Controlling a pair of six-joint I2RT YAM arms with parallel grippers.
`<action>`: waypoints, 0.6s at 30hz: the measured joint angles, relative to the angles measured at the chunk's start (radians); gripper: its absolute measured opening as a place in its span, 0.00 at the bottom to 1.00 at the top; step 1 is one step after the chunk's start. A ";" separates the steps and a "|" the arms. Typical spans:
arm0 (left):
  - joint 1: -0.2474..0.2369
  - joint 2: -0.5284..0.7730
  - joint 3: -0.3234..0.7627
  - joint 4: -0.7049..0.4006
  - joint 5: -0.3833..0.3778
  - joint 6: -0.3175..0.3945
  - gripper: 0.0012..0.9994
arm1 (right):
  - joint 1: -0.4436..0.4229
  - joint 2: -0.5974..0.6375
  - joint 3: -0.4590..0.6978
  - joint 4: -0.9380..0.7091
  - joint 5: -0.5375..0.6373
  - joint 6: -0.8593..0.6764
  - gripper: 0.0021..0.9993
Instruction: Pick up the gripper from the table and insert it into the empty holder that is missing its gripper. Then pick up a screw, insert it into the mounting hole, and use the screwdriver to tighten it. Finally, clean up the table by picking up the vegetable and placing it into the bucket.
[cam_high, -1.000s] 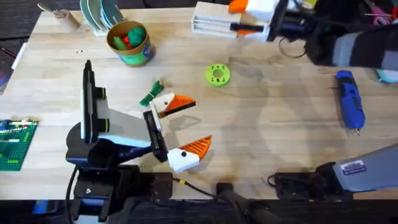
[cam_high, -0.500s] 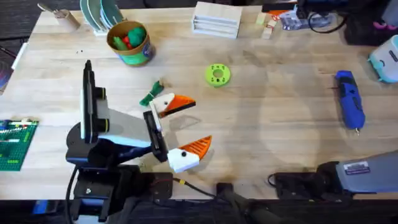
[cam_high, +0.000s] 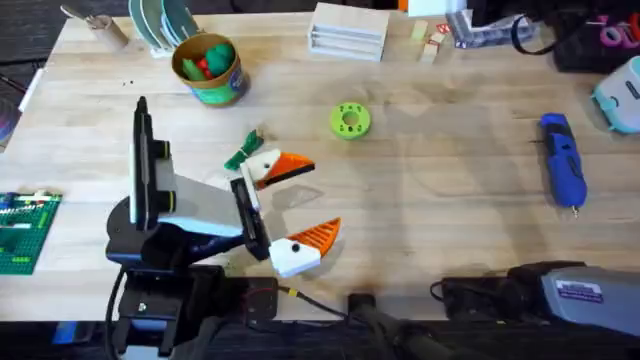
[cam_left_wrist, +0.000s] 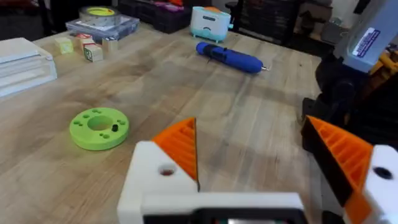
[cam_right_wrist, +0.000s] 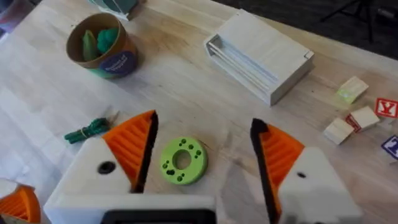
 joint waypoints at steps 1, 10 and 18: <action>0.000 0.000 0.000 0.000 0.000 0.000 0.99 | 0.001 0.000 0.000 -0.007 0.006 -0.001 0.89; 0.000 0.000 0.000 0.000 0.000 0.000 0.99 | 0.071 0.000 0.000 -0.150 0.113 -0.010 0.89; 0.000 0.000 0.000 0.000 0.000 0.000 0.99 | 0.285 0.011 -0.021 -0.221 0.319 -0.024 0.89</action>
